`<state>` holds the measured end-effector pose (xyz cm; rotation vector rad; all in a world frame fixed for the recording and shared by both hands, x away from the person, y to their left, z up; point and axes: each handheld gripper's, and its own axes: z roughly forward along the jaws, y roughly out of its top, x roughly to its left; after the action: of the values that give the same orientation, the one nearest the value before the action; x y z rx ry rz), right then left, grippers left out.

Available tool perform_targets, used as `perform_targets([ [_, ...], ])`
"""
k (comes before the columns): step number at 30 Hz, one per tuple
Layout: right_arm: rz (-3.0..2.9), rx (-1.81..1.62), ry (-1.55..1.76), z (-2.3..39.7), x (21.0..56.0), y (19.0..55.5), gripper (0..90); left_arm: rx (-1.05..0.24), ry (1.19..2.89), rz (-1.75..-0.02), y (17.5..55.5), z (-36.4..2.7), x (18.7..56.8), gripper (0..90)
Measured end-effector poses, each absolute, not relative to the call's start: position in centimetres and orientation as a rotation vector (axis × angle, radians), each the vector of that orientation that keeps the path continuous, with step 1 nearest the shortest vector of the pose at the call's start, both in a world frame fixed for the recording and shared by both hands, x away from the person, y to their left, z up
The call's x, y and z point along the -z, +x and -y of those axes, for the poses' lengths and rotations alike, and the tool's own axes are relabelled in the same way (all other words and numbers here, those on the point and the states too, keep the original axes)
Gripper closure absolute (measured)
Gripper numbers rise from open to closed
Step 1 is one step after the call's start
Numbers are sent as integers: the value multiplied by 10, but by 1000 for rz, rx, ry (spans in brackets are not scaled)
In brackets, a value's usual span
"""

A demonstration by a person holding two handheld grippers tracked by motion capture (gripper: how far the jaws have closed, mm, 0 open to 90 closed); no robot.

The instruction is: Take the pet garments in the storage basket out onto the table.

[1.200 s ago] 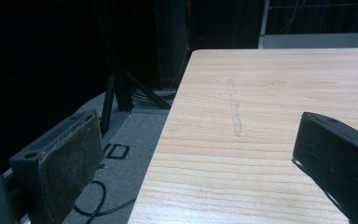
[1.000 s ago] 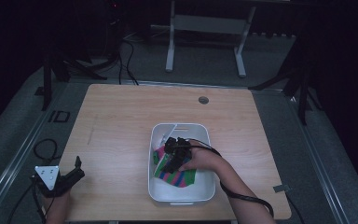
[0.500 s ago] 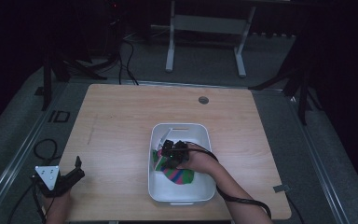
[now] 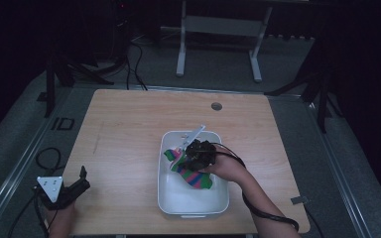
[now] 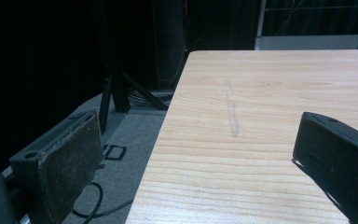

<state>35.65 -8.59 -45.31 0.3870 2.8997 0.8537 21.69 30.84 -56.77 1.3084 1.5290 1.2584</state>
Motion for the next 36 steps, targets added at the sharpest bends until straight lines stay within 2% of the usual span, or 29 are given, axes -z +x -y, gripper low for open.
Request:
perform_targets([
  [16,-2749,-1036,333,112,378,341,663,-1261,1306,-1528,217,-308,568,20],
  [28,-2654,-1052,363,140,344,341,663,-1259,1304,-1528,217,-309,568,20],
  [36,-2583,-1063,452,173,337,345,663,-1264,1306,-1528,217,-308,568,20],
])
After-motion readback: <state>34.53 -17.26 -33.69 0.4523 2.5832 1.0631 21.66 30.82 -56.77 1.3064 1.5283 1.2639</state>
